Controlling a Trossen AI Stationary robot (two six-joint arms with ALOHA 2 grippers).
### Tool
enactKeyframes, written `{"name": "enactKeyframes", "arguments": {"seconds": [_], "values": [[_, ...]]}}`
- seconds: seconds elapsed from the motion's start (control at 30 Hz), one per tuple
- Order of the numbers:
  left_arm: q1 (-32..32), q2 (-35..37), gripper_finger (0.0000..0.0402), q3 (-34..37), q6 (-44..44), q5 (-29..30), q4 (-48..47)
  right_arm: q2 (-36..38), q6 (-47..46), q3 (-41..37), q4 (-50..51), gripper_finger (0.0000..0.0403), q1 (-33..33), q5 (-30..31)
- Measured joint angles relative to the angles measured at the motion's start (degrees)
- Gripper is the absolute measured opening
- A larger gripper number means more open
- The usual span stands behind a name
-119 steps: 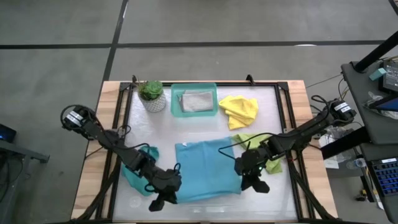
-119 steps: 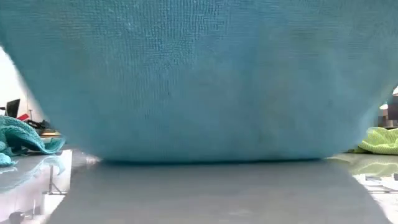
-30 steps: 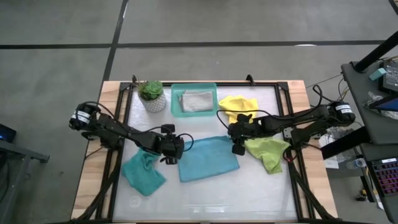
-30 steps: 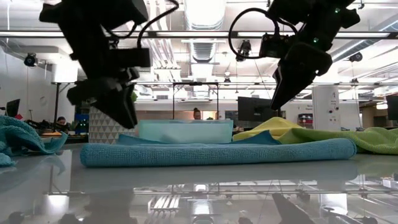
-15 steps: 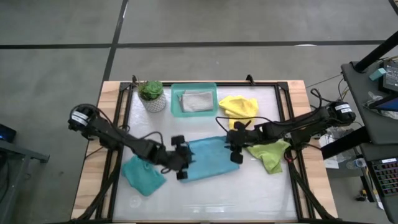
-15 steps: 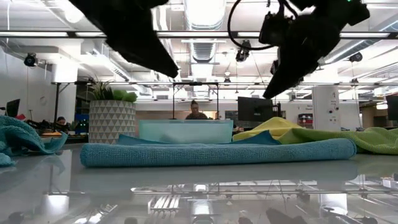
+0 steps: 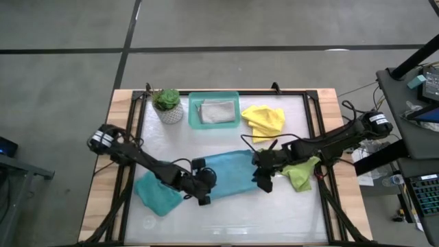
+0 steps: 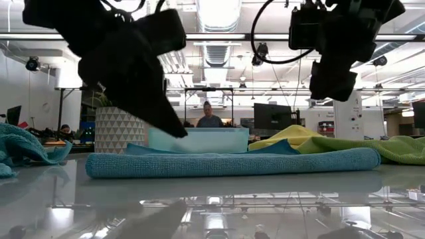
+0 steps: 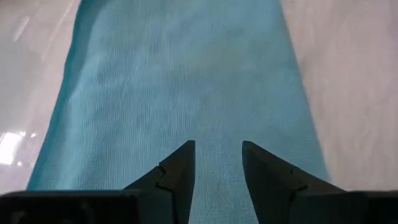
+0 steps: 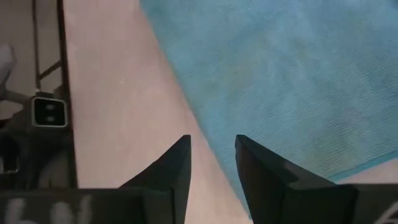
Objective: Fold microfiber towels
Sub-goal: Fold the blue microfiber cloth
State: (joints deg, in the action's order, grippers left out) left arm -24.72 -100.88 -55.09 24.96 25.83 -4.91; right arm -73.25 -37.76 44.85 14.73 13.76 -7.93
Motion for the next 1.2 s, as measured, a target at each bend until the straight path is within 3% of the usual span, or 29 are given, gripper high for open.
{"name": "enactKeyframes", "arguments": {"seconds": [0.37,0.5,0.83,0.97,1.2], "values": [[1.9,-4.1,0.0118,1.2,0.4,2.1,-0.5,0.0,8.2,-0.9,2.2,0.0086,0.2,17.5],[2.8,-4.6,0.0118,1.5,0.4,2.1,0.0,0.0,10.3,-1.1,1.9,0.0065,0.2,21.2],[3.4,-2.5,0.0118,1.8,0.3,2.7,-8.6,0.0,14.0,-1.5,-3.6,0.0059,0.2,21.5],[3.4,-1.2,0.0118,1.8,0.2,1.7,-9.7,0.0,7.7,-1.1,-3.4,0.0061,-0.5,20.1],[2.8,1.2,0.0118,0.1,0.2,-0.9,-9.2,0.0,2.8,-1.0,-1.4,0.0124,-1.1,14.6]]}}
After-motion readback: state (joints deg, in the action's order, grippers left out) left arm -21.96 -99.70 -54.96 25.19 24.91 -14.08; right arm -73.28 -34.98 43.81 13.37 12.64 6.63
